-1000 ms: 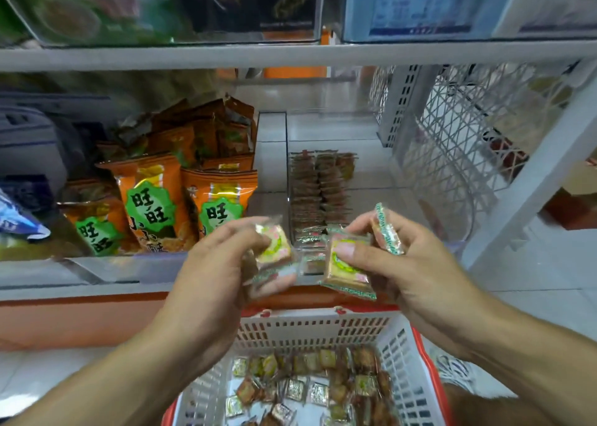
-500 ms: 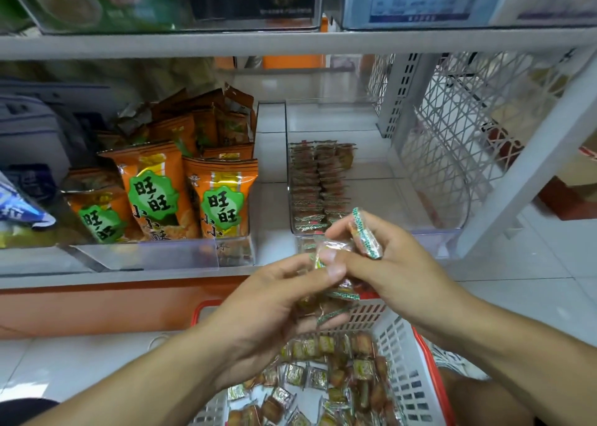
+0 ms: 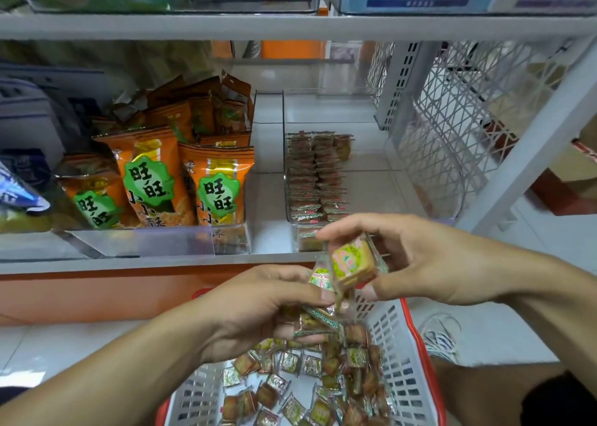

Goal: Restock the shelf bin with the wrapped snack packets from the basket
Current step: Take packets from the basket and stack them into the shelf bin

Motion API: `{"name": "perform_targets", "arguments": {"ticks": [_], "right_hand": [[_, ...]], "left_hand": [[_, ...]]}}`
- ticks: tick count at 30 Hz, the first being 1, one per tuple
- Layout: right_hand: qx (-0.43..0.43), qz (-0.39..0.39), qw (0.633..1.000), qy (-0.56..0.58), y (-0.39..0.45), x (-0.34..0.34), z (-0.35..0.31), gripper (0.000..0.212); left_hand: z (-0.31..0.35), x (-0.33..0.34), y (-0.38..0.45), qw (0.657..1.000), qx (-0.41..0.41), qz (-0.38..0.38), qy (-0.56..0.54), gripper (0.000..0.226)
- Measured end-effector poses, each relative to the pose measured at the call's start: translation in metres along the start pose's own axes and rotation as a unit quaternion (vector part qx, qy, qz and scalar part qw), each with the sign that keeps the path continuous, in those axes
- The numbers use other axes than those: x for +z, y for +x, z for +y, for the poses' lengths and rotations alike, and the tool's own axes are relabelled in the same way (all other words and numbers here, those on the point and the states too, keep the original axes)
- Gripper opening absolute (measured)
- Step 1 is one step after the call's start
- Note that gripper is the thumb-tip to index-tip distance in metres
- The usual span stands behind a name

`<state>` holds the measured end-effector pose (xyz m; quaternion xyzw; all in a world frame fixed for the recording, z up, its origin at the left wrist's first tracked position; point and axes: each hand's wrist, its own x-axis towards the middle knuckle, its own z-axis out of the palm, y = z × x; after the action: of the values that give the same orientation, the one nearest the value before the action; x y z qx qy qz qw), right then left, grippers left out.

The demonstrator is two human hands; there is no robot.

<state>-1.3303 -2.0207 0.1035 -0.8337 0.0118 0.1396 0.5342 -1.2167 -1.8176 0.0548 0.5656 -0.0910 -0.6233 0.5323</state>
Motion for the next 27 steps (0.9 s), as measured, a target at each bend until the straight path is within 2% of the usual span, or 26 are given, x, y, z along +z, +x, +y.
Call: {"name": "perform_targets", "arguments": {"ticks": [7,11,14,18,20,22,24,27], "right_hand": [[-0.002,-0.007,0.996,-0.091,-0.002,0.0,-0.002,0.068],[0.002,-0.034,0.995,-0.099,-0.002,0.005,0.0,0.062],[-0.003,0.004,0.996,-0.094,-0.001,0.007,0.002,0.056],[0.01,0.131,0.985,-0.115,-0.001,0.005,0.004,0.047],[0.027,0.203,0.979,-0.003,0.002,0.009,0.005,0.051],[0.07,0.228,0.956,0.169,0.008,0.02,0.006,0.061],[0.096,0.2,0.929,0.295,0.012,0.034,0.004,0.056],[0.091,0.154,0.909,0.377,0.013,0.048,0.002,0.036]], "left_hand": [[-0.001,-0.009,0.002,0.998,-0.014,-0.054,0.029,0.039],[-0.001,-0.008,0.001,0.996,-0.026,-0.07,0.039,0.048],[-0.002,-0.004,0.002,0.999,-0.001,-0.054,0.008,0.039],[-0.007,-0.002,0.008,0.996,0.068,0.036,-0.032,0.044],[-0.011,-0.001,0.012,0.988,0.114,0.096,-0.053,0.046],[-0.015,-0.001,0.015,0.974,0.159,0.143,-0.068,0.049],[-0.017,0.0,0.015,0.964,0.192,0.164,-0.079,0.054],[-0.018,0.003,0.016,0.957,0.212,0.174,-0.097,0.061]]}}
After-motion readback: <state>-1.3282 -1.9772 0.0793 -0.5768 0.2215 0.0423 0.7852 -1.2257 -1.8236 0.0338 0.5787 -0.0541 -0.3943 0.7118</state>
